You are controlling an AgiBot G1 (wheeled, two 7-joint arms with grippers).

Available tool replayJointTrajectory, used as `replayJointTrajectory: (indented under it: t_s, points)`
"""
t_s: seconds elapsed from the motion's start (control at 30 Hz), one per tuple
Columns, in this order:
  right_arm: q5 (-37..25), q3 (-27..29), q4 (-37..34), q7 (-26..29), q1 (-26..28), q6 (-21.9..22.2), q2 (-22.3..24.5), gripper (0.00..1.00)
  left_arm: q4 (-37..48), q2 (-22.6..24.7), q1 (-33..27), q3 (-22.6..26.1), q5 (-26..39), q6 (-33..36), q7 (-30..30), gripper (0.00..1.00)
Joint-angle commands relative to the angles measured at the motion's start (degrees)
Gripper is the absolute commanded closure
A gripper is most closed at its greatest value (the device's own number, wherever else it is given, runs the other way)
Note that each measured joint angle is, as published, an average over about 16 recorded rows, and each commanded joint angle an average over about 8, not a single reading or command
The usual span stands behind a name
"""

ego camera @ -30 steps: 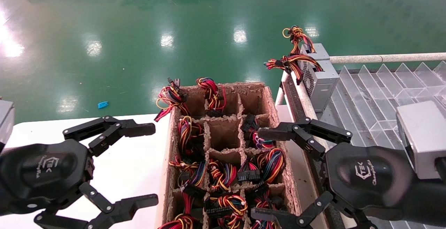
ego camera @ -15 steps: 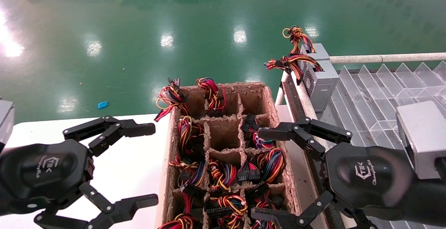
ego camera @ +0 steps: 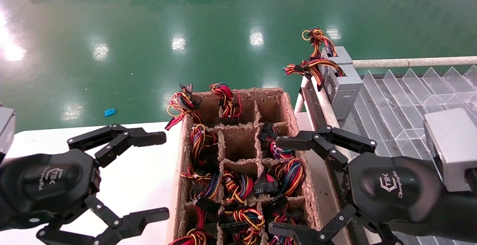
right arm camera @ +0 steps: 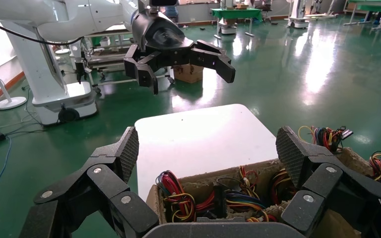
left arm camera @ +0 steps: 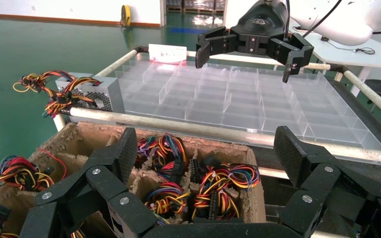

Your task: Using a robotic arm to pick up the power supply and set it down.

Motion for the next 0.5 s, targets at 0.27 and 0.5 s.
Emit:
replayJointTrajectory:
  t_s: [0.27, 0.5]
  points:
    - [0.0, 0.0, 0.0, 0.0, 0.0, 0.0, 0.0, 0.00, 0.0, 0.0, 0.0, 0.0, 0.0, 0.0, 0.0, 0.00]
    - [0.0, 0.0, 0.0, 0.0, 0.0, 0.0, 0.0, 0.00, 0.0, 0.0, 0.0, 0.0, 0.0, 0.0, 0.0, 0.00]
